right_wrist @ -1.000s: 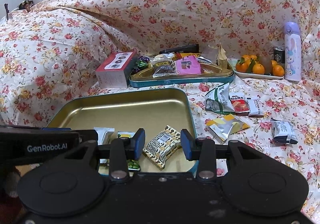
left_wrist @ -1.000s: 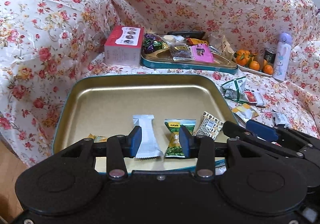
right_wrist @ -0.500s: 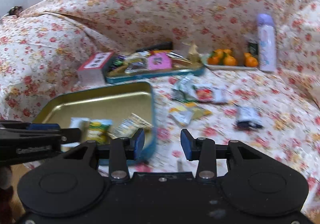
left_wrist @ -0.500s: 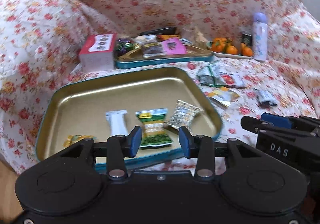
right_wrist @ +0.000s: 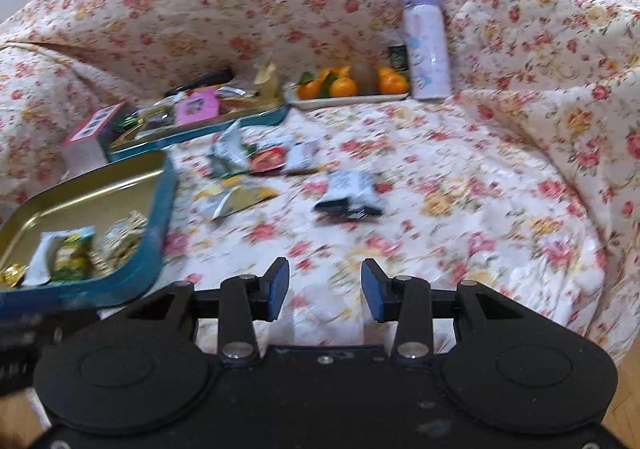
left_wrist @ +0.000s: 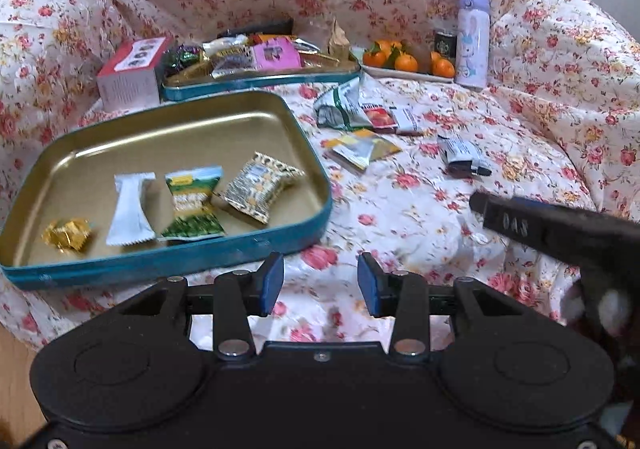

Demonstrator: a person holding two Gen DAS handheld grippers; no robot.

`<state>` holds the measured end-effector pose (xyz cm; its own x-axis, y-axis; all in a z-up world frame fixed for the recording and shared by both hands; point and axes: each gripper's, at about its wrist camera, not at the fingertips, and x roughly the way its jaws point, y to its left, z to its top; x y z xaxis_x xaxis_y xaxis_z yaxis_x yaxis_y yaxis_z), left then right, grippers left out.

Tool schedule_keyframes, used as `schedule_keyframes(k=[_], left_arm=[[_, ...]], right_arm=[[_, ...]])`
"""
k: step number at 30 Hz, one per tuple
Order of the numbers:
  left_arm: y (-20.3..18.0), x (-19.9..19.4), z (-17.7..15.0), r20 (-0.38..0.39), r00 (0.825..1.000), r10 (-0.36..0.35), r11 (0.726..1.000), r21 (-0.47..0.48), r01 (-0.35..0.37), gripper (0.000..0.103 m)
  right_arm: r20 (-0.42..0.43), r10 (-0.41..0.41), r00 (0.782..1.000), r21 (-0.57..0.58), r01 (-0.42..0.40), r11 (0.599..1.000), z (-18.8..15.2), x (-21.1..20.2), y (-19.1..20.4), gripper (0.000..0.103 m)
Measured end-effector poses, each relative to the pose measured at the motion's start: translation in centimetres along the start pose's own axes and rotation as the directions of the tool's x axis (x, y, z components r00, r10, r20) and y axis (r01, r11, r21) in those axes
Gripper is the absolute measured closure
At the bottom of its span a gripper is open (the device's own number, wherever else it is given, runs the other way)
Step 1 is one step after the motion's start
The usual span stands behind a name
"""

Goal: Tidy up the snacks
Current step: 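Withdraw both open tools from the tray toward the loose snacks, then close the right tool on the white printed packet while the left tool grasps the white-green candy bag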

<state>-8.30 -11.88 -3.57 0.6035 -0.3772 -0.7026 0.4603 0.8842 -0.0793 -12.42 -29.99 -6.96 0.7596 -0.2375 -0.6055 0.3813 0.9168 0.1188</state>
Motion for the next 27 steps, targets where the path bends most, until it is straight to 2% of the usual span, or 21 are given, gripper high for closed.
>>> schedule_keyframes(k=[4, 11, 20, 27], left_arm=[[-0.7, 0.3, 0.2, -0.018, 1.0, 0.013, 1.0, -0.011, -0.014, 0.054], [-2.3, 0.8, 2.0, -0.002, 1.0, 0.022, 1.0, 0.008, -0.022, 0.054], [-3.7, 2.3, 5.7, 0.004, 1.0, 0.02, 0.999, 0.027, -0.02, 0.054], [-3.9, 5.2, 9.7, -0.045, 0.998, 0.04, 0.999, -0.003, -0.04, 0.054]], right_arm=[[0.02, -0.013, 1.0, 0.007, 0.013, 1.0, 1.2, 1.5, -0.9, 0.06], [0.033, -0.007, 0.999, -0.013, 0.008, 1.0, 3.0, 4.8, -1.0, 0.058], [0.018, -0.025, 1.0, -0.093, 0.027, 0.995, 4.5, 8.9, -1.8, 0.058], [0.032, -0.044, 0.999, -0.153, 0.048, 0.987, 5.9, 11.9, -2.9, 0.056]])
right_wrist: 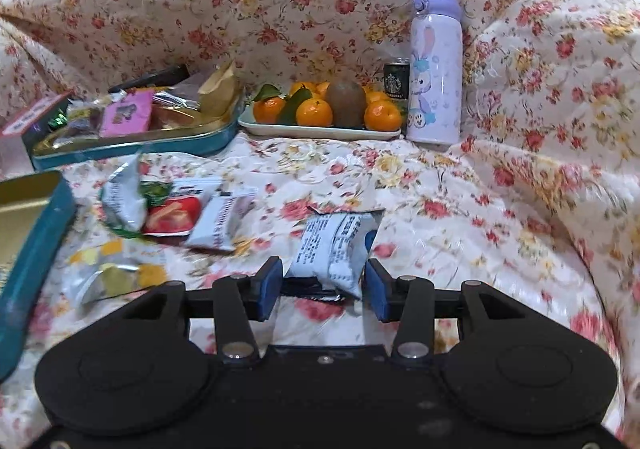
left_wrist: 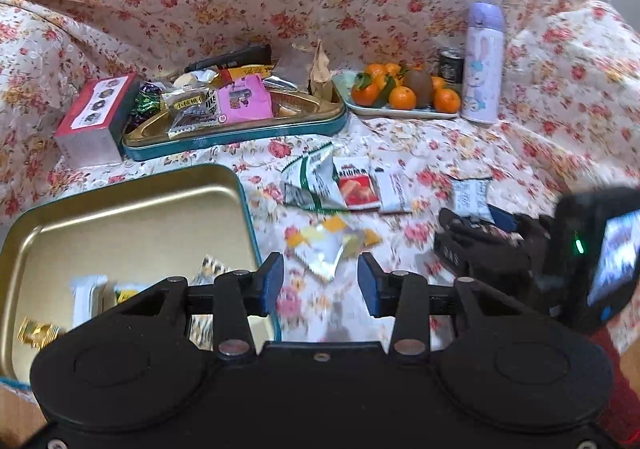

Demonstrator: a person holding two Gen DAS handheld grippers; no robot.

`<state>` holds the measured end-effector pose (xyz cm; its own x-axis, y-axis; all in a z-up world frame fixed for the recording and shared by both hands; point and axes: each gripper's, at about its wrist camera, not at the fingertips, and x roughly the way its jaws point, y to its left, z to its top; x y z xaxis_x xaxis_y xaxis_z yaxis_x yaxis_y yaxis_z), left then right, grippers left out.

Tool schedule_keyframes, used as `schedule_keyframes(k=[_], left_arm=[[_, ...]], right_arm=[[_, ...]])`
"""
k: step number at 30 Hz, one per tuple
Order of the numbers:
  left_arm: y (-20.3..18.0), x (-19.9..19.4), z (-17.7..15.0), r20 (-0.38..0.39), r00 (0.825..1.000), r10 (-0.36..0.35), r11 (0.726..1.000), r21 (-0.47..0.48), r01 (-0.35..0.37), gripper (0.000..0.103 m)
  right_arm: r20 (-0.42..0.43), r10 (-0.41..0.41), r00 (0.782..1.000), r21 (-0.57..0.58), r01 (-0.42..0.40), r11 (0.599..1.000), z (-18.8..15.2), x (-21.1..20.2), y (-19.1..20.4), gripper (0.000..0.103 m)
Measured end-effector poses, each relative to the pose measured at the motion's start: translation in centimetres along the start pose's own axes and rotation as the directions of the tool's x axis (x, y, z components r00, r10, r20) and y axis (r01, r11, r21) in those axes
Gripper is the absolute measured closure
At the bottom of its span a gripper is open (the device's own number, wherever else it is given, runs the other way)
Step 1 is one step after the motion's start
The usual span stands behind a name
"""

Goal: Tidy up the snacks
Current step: 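Close the right tool on the white printed packet while the left tool grasps the white-green candy bag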

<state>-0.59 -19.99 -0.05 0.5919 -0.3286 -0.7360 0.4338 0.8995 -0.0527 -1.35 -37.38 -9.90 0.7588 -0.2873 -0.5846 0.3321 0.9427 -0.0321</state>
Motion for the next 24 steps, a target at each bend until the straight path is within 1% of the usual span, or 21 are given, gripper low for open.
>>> schedule_keyframes(k=[4, 5, 8, 11, 13, 15, 16, 21, 24], left_arm=[[0.4, 2.3, 2.4, -0.043, 0.999, 0.013, 0.999, -0.038, -0.015, 0.054], [0.5, 2.9, 2.9, -0.056, 0.998, 0.016, 0.999, -0.049, -0.019, 0.054], [1.3, 5.0, 4.6, -0.097, 0.995, -0.005, 0.996, -0.093, -0.004, 0.054], [1.8, 7.0, 5.8, -0.132, 0.991, -0.022, 0.991, -0.137, 0.003, 0.054], [2.0, 8.3, 6.3, -0.161, 0.987, -0.028, 0.988, -0.156, 0.002, 0.054], [1.8, 9.3, 6.6, -0.177, 0.984, -0.021, 0.988, -0.153, -0.006, 0.054], [1.7, 9.8, 6.6, -0.184, 0.983, -0.007, 0.989, -0.144, -0.02, 0.054], [1.0, 11.2, 7.1, -0.181, 0.982, 0.048, 0.993, -0.095, -0.066, 0.054], [0.8, 11.9, 7.7, -0.192, 0.98, 0.047, 0.994, -0.087, -0.065, 0.053]], right_arm=[[0.0, 0.028, 1.0, 0.025, -0.028, 0.999, 0.4, 0.8, -0.7, 0.053], [0.002, 0.039, 0.999, 0.033, -0.039, 0.999, 0.4, 0.8, -0.8, 0.051], [0.009, 0.085, 0.996, 0.065, -0.085, 0.994, 0.3, 1.1, -1.4, 0.043], [0.024, 0.119, 0.993, 0.119, -0.121, 0.986, 0.2, 1.2, -2.3, 0.043], [0.029, 0.123, 0.992, 0.131, -0.126, 0.983, 0.2, 1.2, -2.3, 0.043], [0.031, 0.122, 0.992, 0.133, -0.125, 0.983, 0.2, 1.2, -2.2, 0.043], [0.033, 0.124, 0.992, 0.137, -0.128, 0.982, 0.1, 1.3, -2.2, 0.043], [0.044, 0.136, 0.99, 0.164, -0.141, 0.976, 0.0, 1.2, -2.4, 0.043], [0.048, 0.138, 0.989, 0.171, -0.144, 0.975, -0.1, 1.0, -2.5, 0.043]])
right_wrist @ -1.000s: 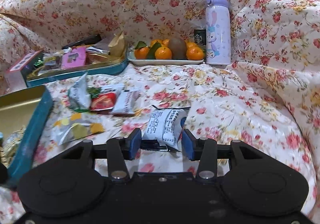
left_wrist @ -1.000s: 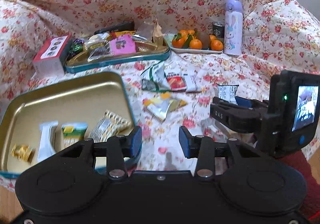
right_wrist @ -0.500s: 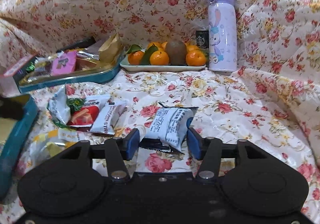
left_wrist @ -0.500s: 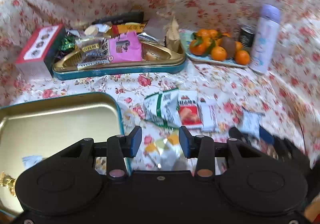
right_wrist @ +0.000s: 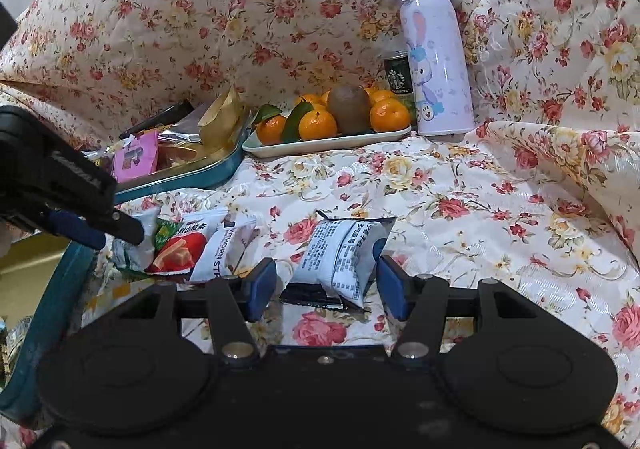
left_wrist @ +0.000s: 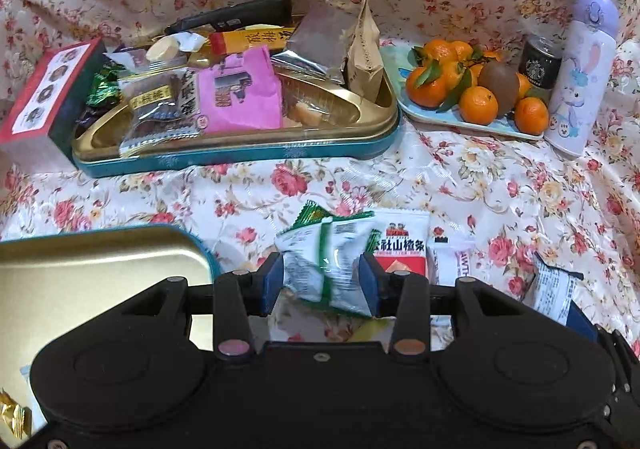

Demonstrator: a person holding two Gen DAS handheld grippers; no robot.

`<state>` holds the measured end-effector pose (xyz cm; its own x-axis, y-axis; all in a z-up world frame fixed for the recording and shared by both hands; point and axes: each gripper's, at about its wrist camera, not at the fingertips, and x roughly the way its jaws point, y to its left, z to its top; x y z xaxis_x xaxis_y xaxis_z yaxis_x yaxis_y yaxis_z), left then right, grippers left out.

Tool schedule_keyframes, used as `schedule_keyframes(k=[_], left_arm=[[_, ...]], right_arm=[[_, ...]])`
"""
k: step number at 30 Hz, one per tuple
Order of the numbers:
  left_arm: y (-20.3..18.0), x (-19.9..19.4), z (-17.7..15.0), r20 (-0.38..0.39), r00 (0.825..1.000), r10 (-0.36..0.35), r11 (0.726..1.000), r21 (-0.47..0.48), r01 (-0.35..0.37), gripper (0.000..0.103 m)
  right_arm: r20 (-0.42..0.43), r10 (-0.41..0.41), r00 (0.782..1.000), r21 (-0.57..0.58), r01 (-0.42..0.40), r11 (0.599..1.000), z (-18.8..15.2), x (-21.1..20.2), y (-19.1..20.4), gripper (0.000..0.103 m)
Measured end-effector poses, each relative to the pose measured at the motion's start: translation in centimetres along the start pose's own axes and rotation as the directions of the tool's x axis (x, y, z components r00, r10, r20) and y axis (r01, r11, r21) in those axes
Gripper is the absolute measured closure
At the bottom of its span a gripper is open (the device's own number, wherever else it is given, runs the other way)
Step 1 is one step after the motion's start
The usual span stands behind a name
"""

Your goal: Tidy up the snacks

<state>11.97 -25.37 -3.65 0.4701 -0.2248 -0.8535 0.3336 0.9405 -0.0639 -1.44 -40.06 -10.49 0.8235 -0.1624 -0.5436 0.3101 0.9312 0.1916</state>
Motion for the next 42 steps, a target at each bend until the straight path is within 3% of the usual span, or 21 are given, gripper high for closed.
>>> schedule_keyframes(k=[9, 17, 23, 28, 42], left_arm=[[-0.7, 1.7, 0.5, -0.018, 0.999, 0.042, 0.998, 0.038, -0.041, 0.048], [-0.1, 0.1, 0.1, -0.017, 0.999, -0.037, 0.999, -0.03, 0.036, 0.053], [-1.4, -3.6, -2.2, 0.023, 0.998, -0.055, 0.998, 0.017, 0.055, 0.053], [-2.1, -4.9, -4.9, -0.006, 0.997, -0.083, 0.996, 0.022, 0.083, 0.053], [-2.7, -5.4, -10.9, 0.01, 1.0, 0.003, 0.997, 0.074, -0.003, 0.053]], right_arm=[[0.006, 0.002, 1.0, 0.01, -0.002, 1.0, -0.1, 0.0, -0.1, 0.043], [0.014, -0.004, 1.0, 0.022, 0.004, 1.0, -0.1, -0.1, -0.1, 0.047], [0.016, -0.004, 1.0, 0.023, 0.004, 1.0, -0.1, -0.1, -0.1, 0.047], [0.014, -0.007, 1.0, 0.022, 0.007, 1.0, -0.1, -0.1, -0.1, 0.047], [0.015, -0.009, 1.0, 0.016, 0.009, 1.0, -0.1, 0.0, -0.1, 0.047]])
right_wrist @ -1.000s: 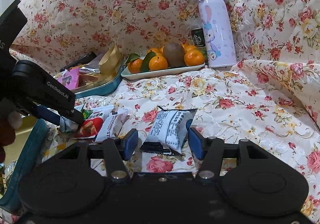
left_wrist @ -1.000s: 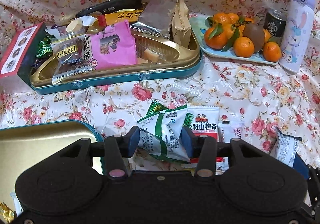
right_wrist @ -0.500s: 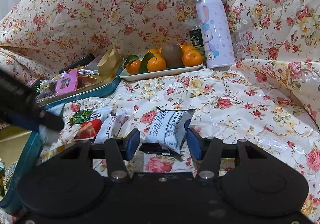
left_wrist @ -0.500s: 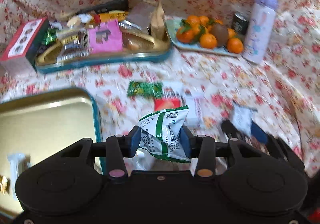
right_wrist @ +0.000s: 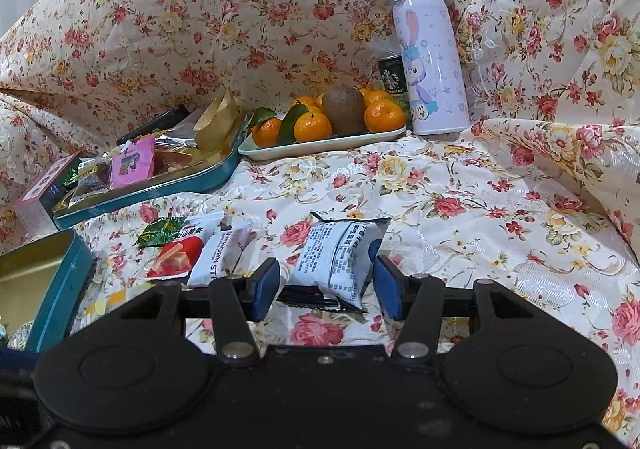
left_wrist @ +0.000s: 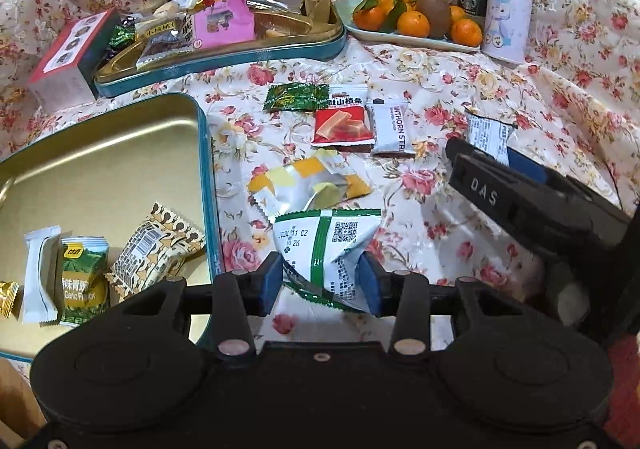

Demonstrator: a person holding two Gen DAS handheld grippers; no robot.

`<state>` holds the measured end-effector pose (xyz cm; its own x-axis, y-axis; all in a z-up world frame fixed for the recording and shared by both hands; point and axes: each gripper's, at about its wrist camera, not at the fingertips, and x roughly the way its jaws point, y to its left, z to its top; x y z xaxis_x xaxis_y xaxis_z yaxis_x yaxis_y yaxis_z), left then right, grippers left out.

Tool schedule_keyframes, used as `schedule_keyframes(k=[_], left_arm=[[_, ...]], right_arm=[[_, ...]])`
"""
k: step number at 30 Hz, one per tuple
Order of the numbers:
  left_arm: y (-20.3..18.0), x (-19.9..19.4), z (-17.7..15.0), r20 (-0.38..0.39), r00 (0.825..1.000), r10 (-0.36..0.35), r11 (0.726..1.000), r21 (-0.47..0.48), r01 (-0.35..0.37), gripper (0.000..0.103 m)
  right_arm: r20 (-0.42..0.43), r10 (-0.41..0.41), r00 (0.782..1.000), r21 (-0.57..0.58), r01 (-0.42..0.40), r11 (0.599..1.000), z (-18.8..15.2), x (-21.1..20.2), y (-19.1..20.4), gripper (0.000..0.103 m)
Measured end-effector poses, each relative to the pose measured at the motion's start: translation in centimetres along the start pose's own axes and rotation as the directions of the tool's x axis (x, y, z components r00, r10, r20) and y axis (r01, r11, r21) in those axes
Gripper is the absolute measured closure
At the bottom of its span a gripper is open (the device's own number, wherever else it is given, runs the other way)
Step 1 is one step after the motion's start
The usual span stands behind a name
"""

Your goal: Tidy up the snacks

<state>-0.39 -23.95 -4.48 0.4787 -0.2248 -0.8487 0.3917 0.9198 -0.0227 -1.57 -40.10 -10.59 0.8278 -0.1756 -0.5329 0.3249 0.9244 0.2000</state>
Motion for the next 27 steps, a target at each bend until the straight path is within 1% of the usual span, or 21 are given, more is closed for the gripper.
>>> schedule_keyframes(k=[4, 8, 10, 12, 13, 15, 18, 20, 23, 25, 27], left_arm=[[-0.3, -0.1, -0.4, 0.004, 1.0, 0.009, 1.0, 0.012, -0.009, 0.053], [-0.1, 0.1, -0.5, 0.003, 1.0, 0.001, 1.0, -0.004, -0.001, 0.053], [0.1, -0.1, -0.6, 0.003, 1.0, -0.011, 1.0, -0.016, 0.011, 0.055], [0.4, -0.3, -0.7, 0.0, 1.0, -0.026, 0.999, -0.024, 0.026, 0.058], [0.6, -0.5, -0.8, -0.001, 0.999, -0.034, 0.999, -0.026, 0.034, 0.058], [0.9, -0.7, -0.9, -0.003, 0.999, -0.04, 0.999, -0.031, 0.04, 0.059], [1.3, -1.0, -1.1, -0.006, 0.999, -0.051, 0.998, -0.035, 0.051, 0.06], [1.5, -1.1, -1.2, -0.007, 0.998, -0.056, 0.998, -0.04, 0.056, 0.06], [1.8, -1.1, -1.3, -0.008, 0.997, -0.071, 0.997, -0.041, 0.07, 0.06], [1.9, -1.0, -1.3, -0.011, 0.997, -0.08, 0.996, -0.04, 0.08, 0.06], [2.0, -0.8, -1.2, -0.018, 0.996, -0.09, 0.995, -0.04, 0.089, 0.059]], right_arm=[[0.0, 0.0, 1.0, -0.001, 0.0, 1.0, 0.0, 0.0, 0.0, 0.047], [0.0, -0.002, 1.0, -0.005, 0.002, 1.0, 0.0, 0.0, 0.1, 0.047], [0.0, -0.005, 1.0, -0.01, 0.005, 1.0, 0.0, 0.0, 0.1, 0.048], [0.001, -0.023, 1.0, -0.013, 0.023, 1.0, 0.0, 0.0, 0.2, 0.053], [0.002, -0.033, 0.999, -0.013, 0.033, 0.999, -0.1, 0.0, 0.2, 0.057], [-0.002, -0.042, 0.999, -0.02, 0.042, 0.999, 0.0, 0.0, 0.3, 0.058], [-0.019, -0.077, 0.997, -0.067, 0.076, 0.995, 0.0, -0.3, 1.1, 0.06], [-0.051, -0.079, 0.996, -0.056, 0.076, 0.996, 0.1, -1.0, 1.3, 0.061], [-0.136, -0.022, 0.991, 0.009, 0.023, 1.0, 0.4, -2.5, 1.1, 0.061], [-0.191, 0.016, 0.981, 0.038, -0.009, 0.999, 0.4, -3.3, 1.0, 0.061], [-0.248, 0.046, 0.968, 0.054, -0.033, 0.998, 0.3, -4.0, 0.9, 0.061]])
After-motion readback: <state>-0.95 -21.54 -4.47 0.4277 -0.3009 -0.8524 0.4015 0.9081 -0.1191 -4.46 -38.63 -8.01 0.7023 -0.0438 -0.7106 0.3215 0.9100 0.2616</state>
